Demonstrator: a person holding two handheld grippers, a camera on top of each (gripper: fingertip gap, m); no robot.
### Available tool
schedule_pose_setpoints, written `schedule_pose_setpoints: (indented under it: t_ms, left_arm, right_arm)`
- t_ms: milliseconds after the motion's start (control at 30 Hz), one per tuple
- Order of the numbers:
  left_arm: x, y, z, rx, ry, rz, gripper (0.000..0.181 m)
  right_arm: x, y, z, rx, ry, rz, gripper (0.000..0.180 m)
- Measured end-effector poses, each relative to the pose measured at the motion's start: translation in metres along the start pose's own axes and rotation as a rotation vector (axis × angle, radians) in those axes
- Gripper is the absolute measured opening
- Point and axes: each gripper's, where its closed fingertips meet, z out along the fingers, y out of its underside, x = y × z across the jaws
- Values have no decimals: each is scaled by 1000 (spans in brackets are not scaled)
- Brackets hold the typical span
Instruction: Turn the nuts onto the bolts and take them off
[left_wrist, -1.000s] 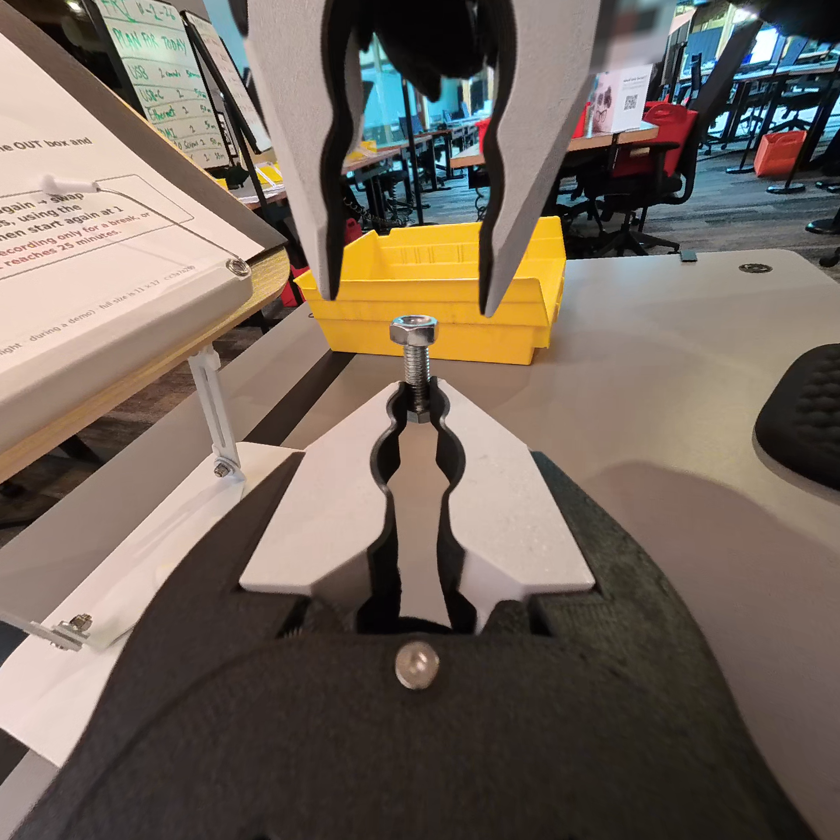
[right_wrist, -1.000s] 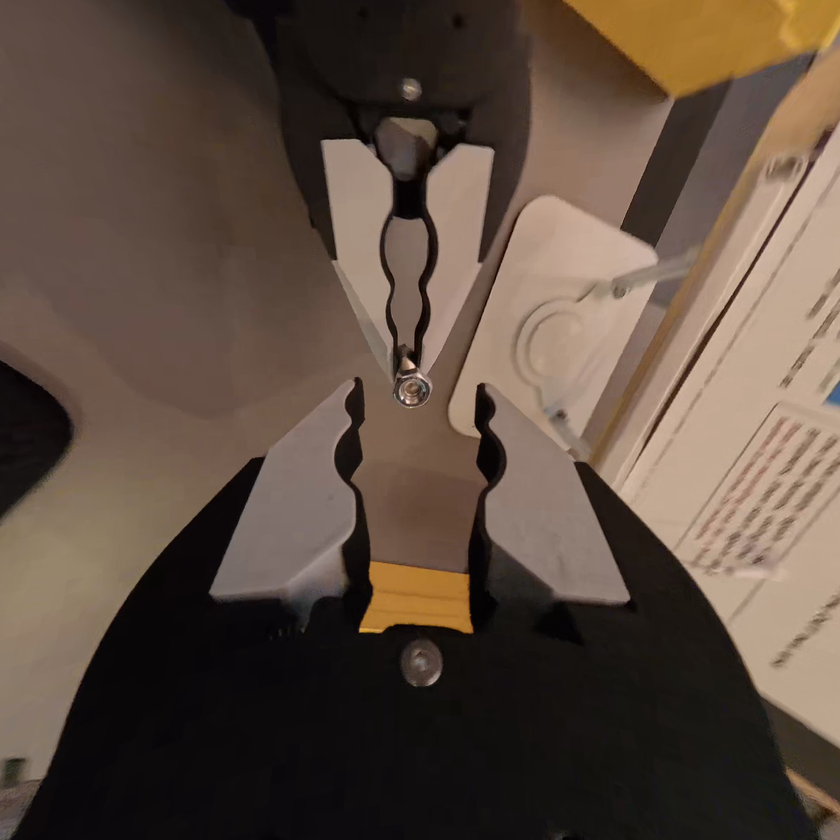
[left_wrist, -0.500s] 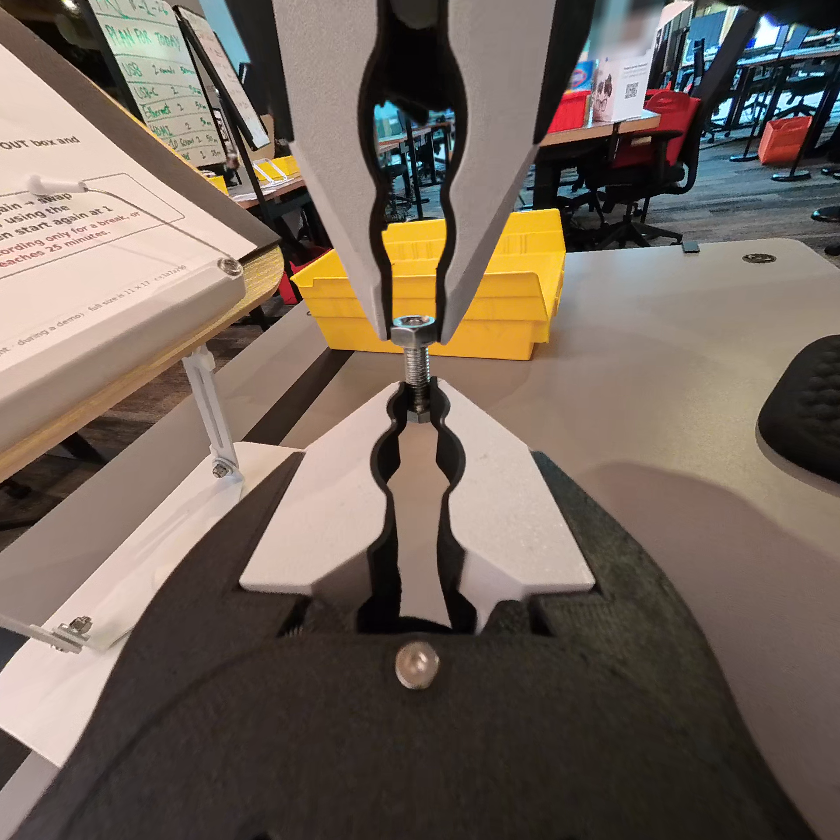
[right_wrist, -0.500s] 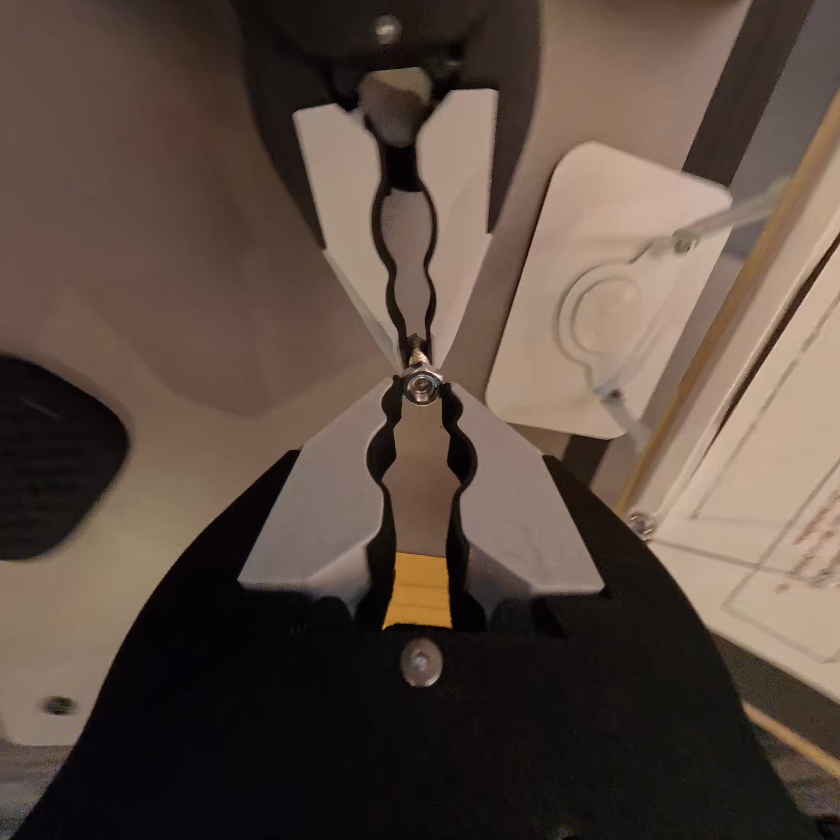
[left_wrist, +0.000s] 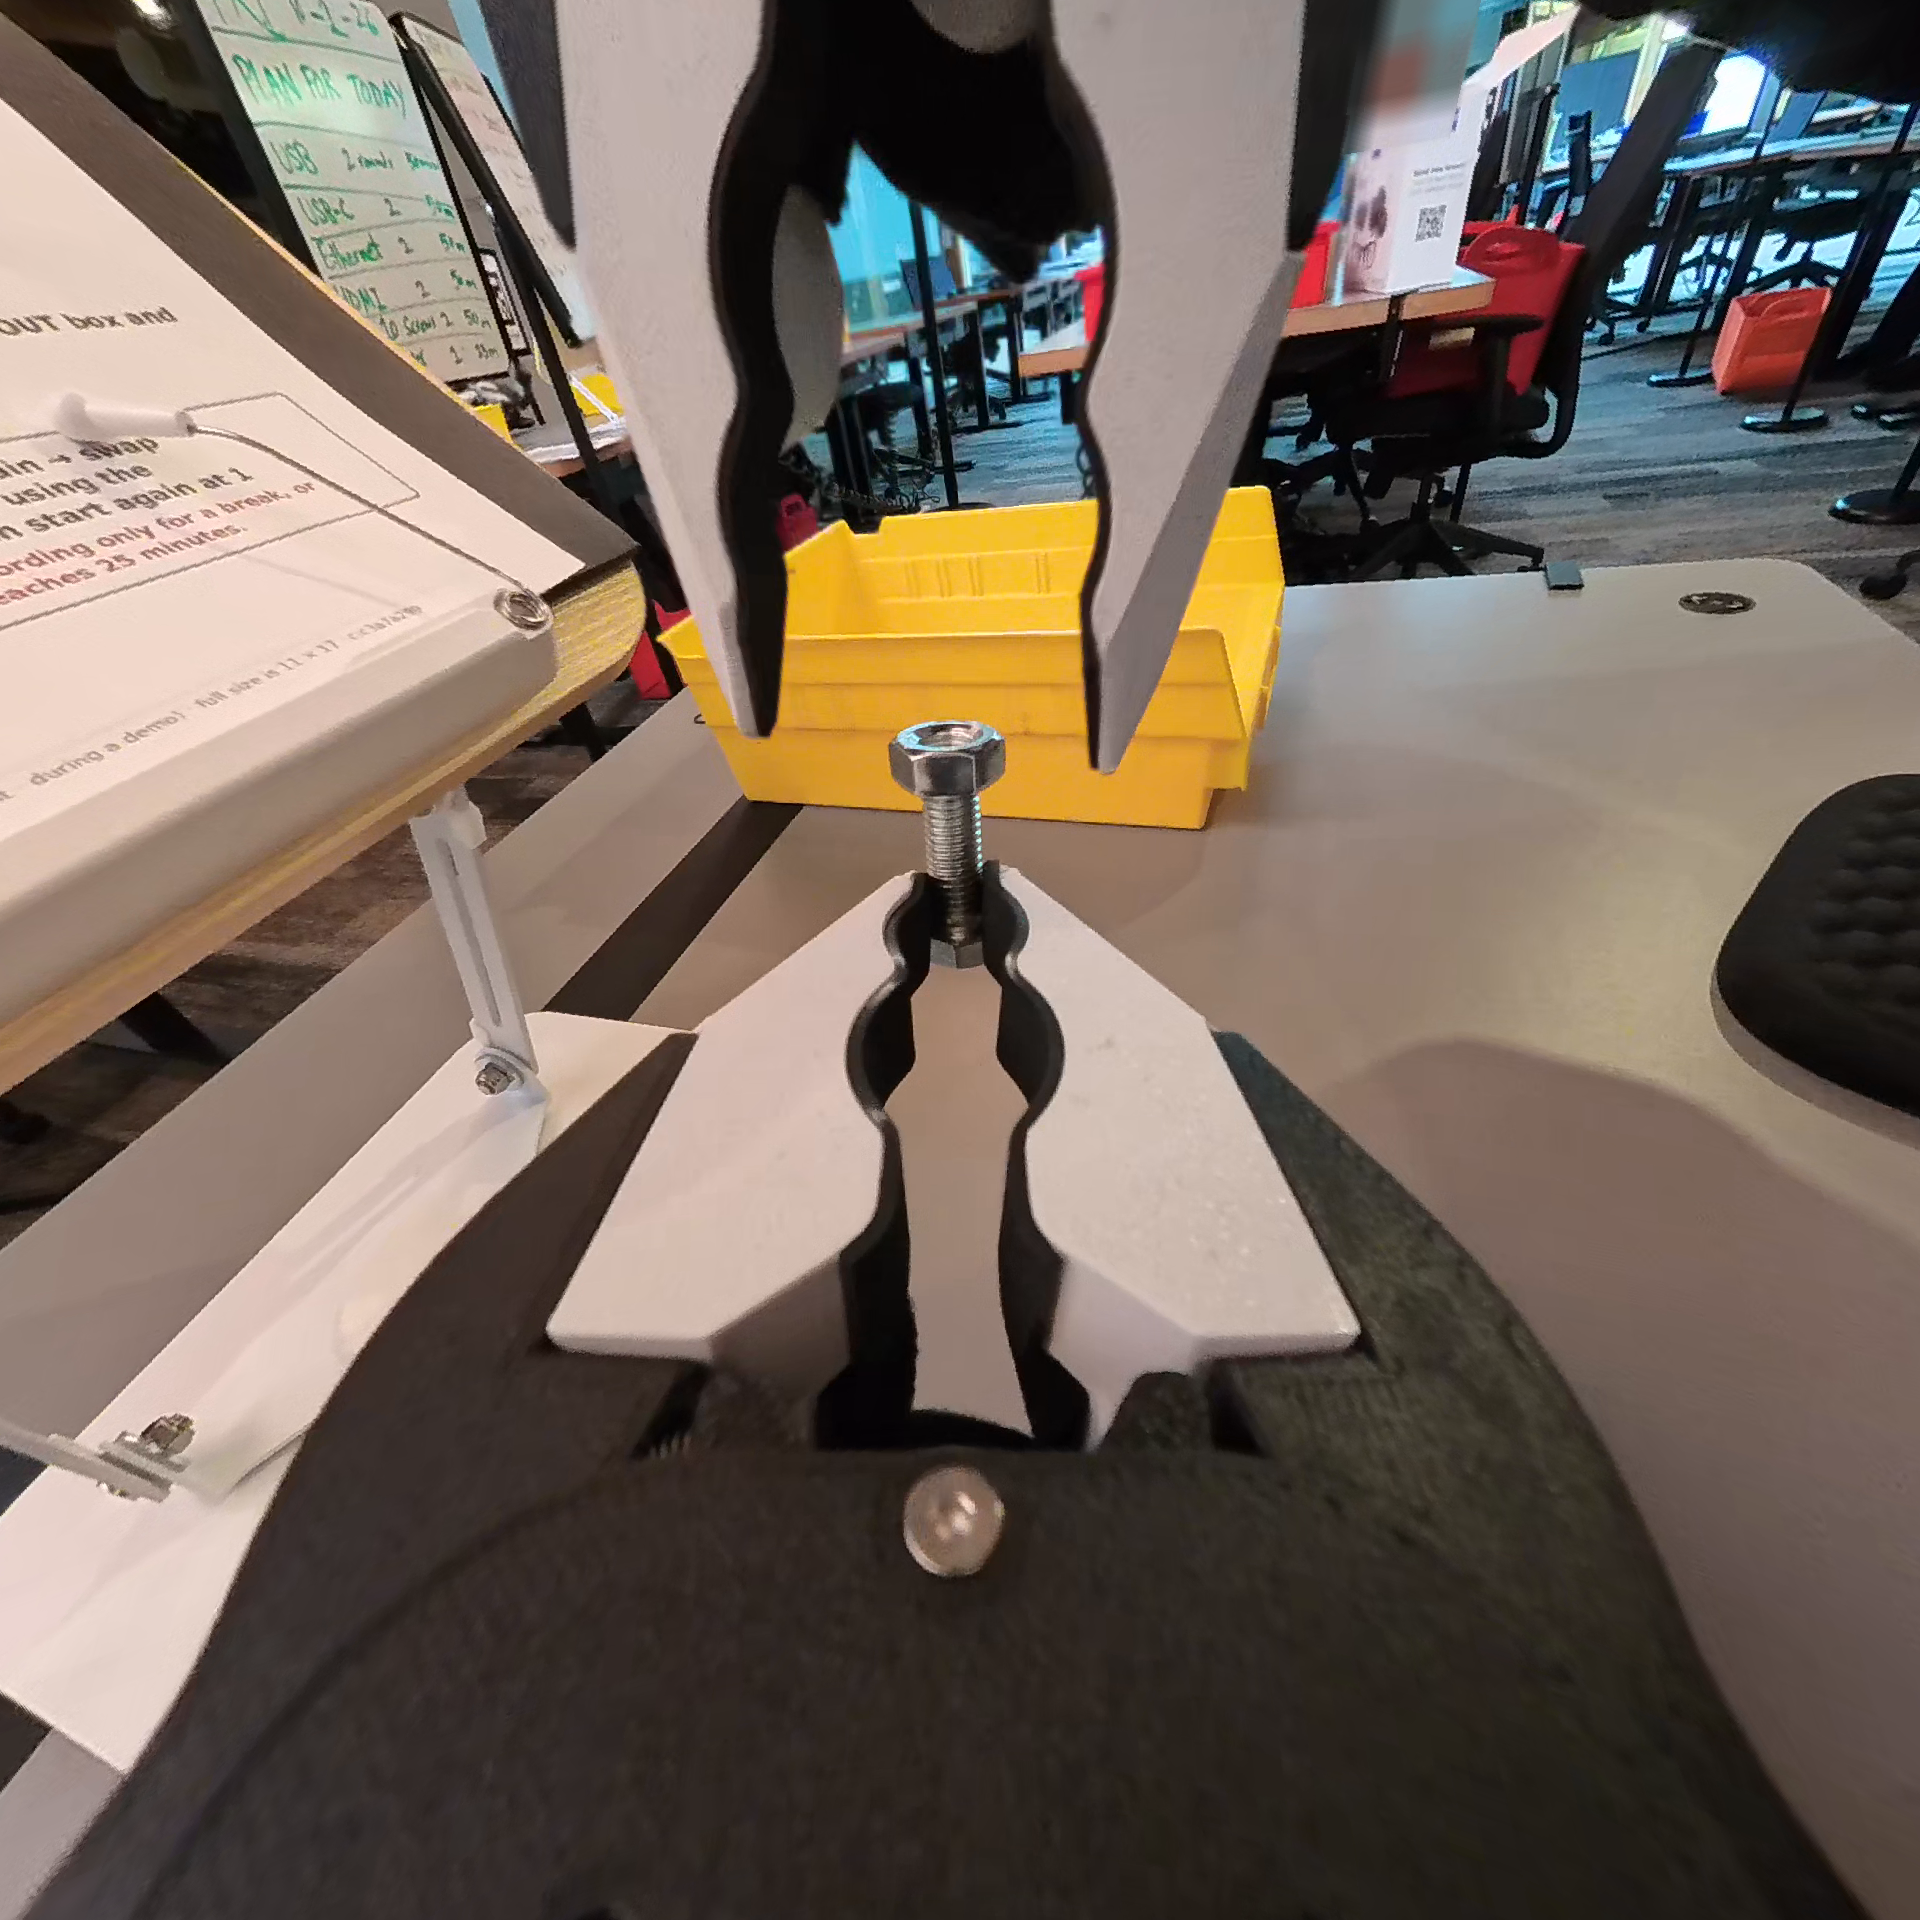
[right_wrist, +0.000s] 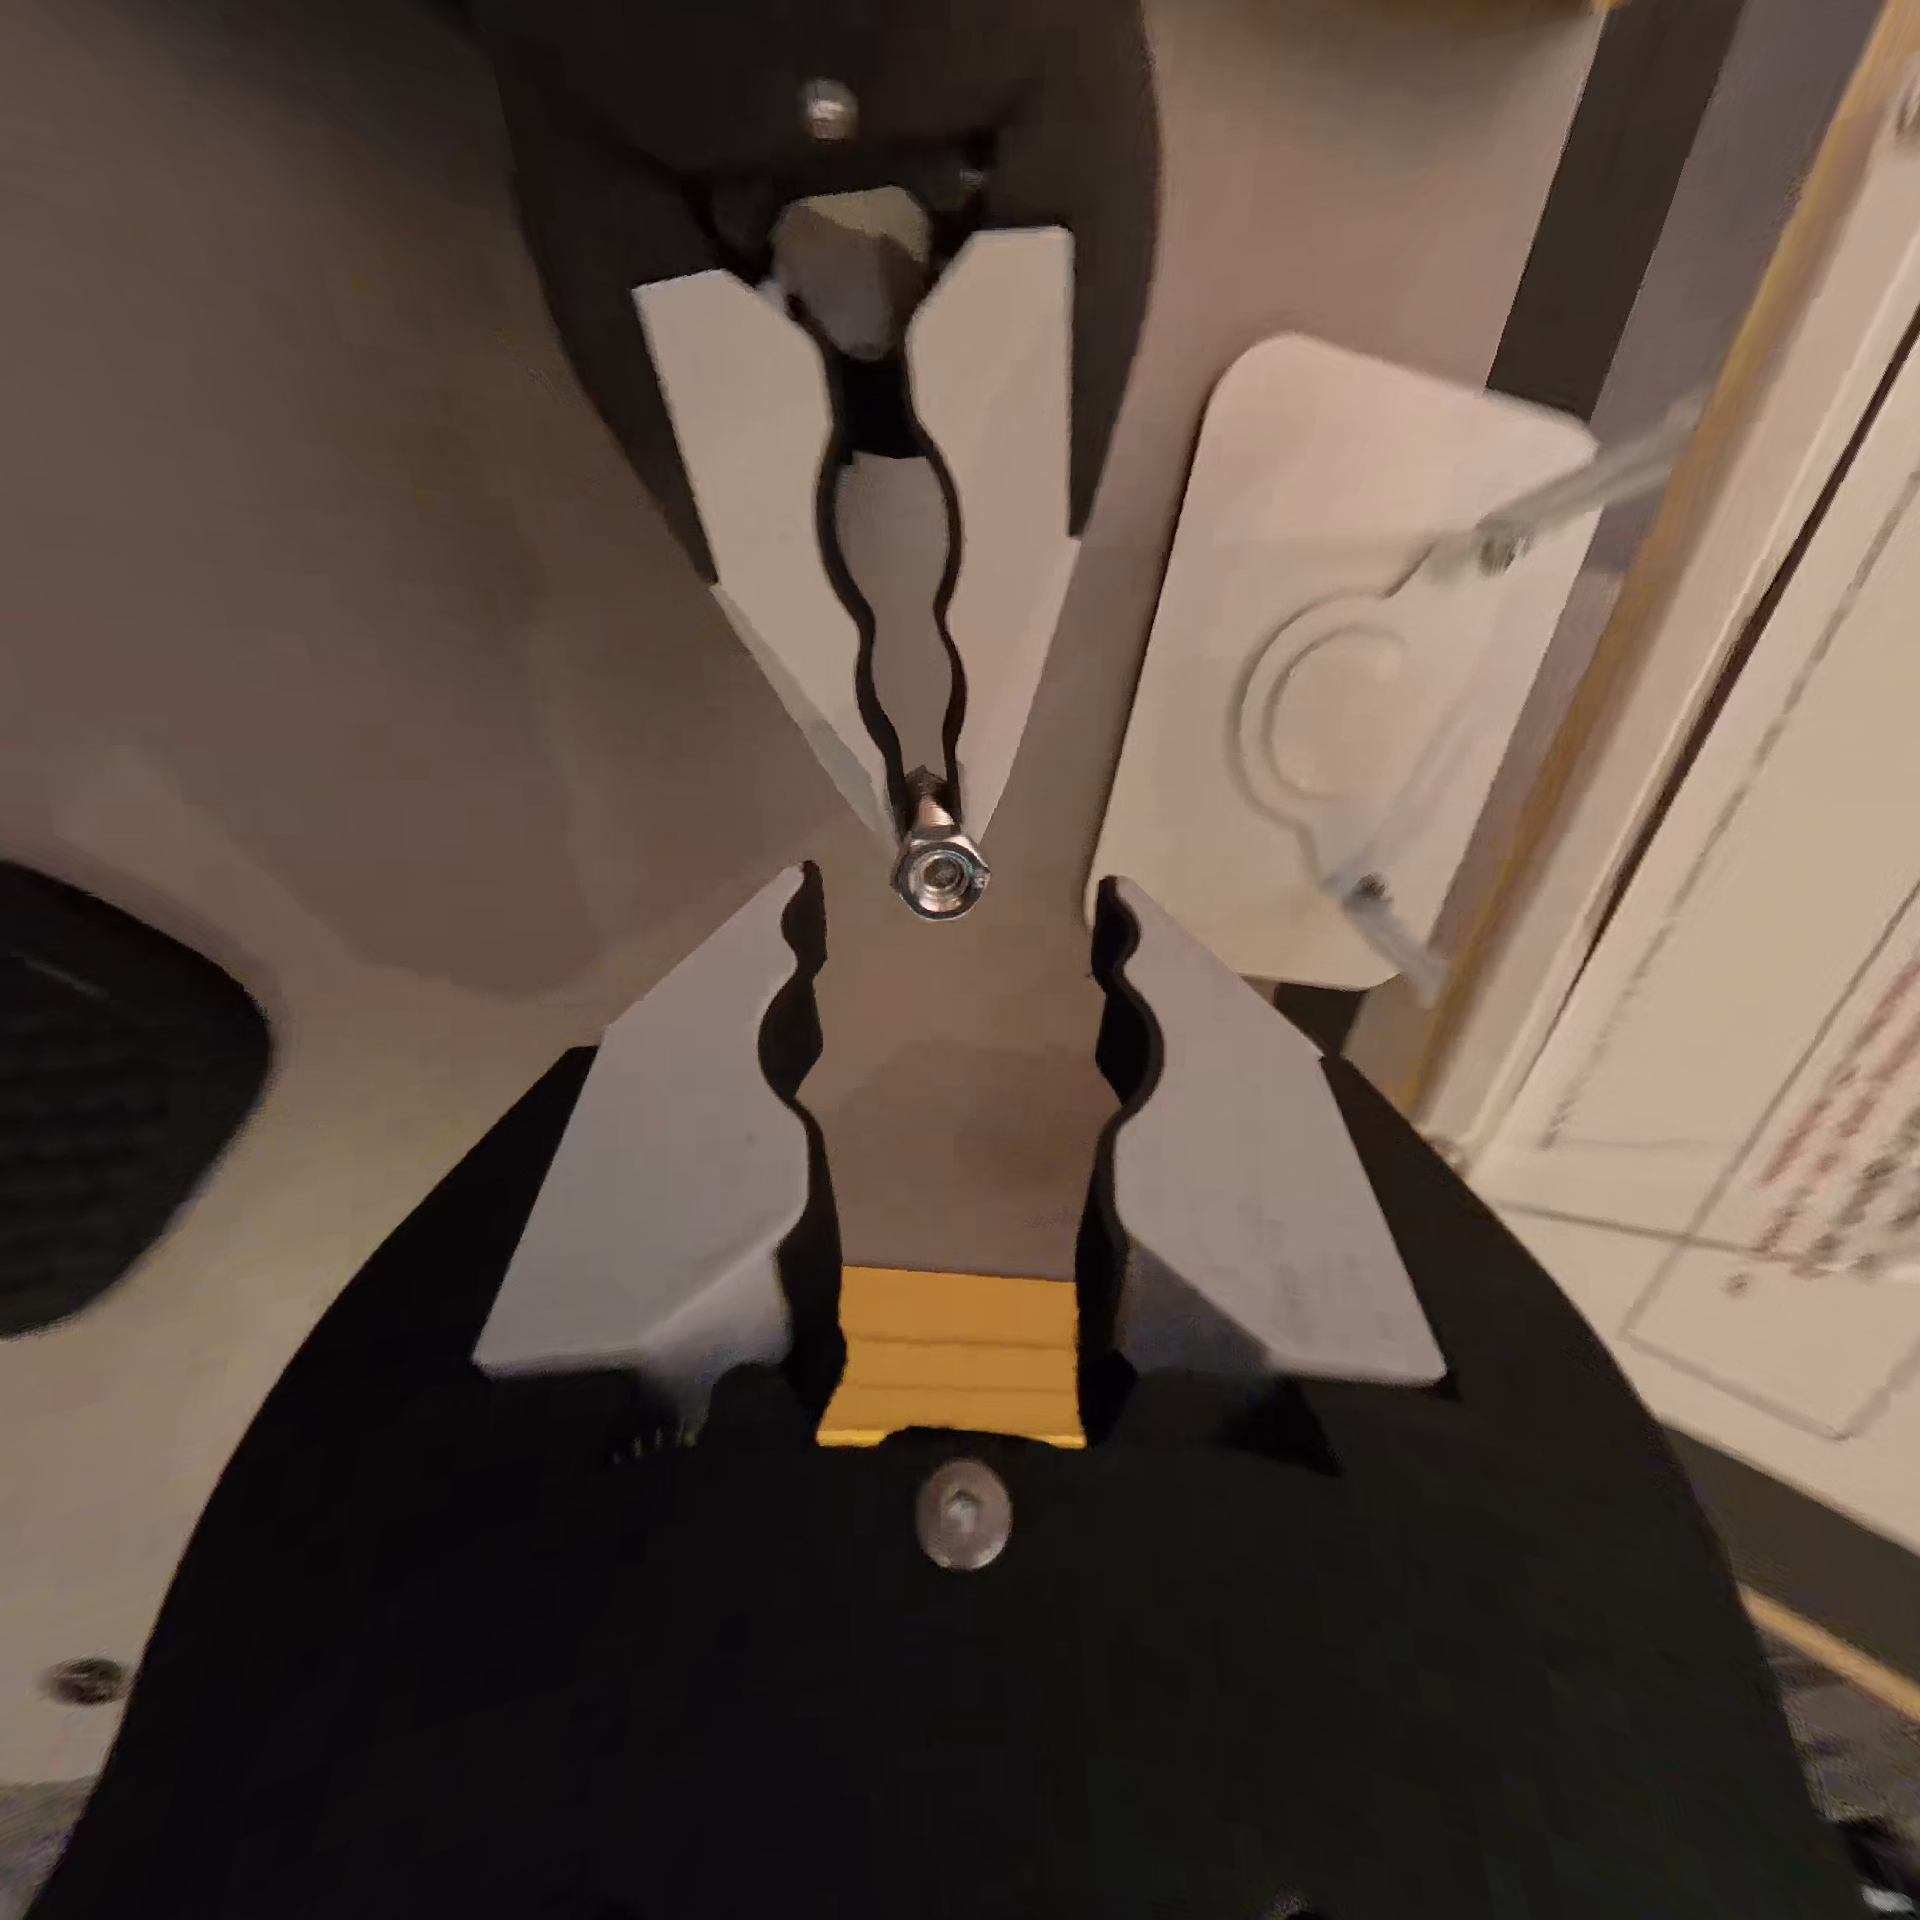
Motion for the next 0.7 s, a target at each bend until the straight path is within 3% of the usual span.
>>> schedule_pose_setpoints:
  t_ms: [33,200,333,433,600,700]
  left_arm:
    - [0,0,0,0,1,0,7]
    - [1,0,1,-2,4,4,7]
    - [2,1,1,-8,5,12,7]
    - [3,2,2,-13,2,16,7]
    - [0,3,1,-13,-3,5,7]
    - [1,4,2,-14,-2,4,7]
  right_arm:
    - [-1,-1,-1,2,16,-77,47]
    - [-6,0,2,-41,49,-300,28]
    - [-6,3,6,-48,36,-294,16]
    - [-6,5,6,-44,-9,-161,16]
    - [-6,3,8,-4,-136,359,17]
    - [-9,2,9,21,-180,431,21]
